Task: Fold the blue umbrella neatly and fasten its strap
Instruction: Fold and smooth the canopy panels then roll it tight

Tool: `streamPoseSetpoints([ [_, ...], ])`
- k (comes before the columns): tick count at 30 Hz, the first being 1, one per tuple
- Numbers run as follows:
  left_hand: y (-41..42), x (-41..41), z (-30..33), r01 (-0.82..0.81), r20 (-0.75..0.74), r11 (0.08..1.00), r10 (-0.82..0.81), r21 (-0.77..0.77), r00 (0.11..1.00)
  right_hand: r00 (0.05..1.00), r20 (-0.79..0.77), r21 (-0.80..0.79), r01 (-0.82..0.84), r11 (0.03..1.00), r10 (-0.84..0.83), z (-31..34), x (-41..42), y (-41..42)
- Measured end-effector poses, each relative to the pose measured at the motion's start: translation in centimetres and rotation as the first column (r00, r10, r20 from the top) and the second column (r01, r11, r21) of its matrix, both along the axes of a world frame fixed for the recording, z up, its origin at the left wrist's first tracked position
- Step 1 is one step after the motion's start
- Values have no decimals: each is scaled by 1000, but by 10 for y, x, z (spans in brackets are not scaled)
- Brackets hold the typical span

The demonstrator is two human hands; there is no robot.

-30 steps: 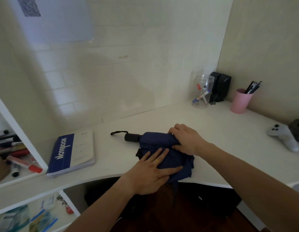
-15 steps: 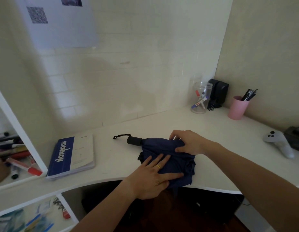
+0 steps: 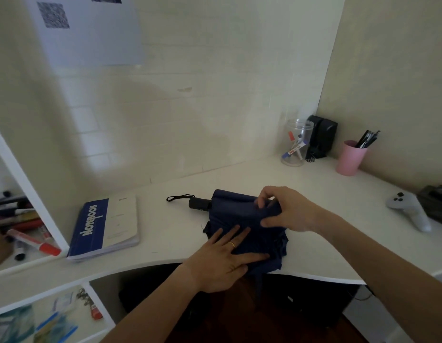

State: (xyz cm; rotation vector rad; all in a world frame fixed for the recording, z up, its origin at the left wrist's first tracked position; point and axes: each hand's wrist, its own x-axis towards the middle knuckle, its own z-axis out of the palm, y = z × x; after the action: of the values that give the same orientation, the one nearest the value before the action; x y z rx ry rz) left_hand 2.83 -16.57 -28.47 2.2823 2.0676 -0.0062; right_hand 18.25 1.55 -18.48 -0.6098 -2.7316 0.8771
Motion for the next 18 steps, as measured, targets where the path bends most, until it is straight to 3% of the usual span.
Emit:
streamPoseSetpoints([
  [6, 1, -1, -3, 22, -43, 999, -20, 46, 999, 972, -158, -47, 167, 985, -172, -36, 13, -39],
  [10, -1, -5, -9, 41, -20, 990, -39, 137, 999, 996, -75, 191, 61, 980, -48, -57, 22, -48],
  [12, -11, -6, -11, 32, 29, 976, -39, 217, 999, 999, -25, 194, 25, 981, -20, -69, 28, -43],
  [15, -37, -12, -17, -86, 232, 942, 9, 324, 973, 998, -63, 153, 20, 988, -10, -82, 30, -39],
  [18, -45, -14, -15, -406, 573, 797, 93, 448, 814, 994, -106, 221, -2, 975, 26, -90, 30, -38],
])
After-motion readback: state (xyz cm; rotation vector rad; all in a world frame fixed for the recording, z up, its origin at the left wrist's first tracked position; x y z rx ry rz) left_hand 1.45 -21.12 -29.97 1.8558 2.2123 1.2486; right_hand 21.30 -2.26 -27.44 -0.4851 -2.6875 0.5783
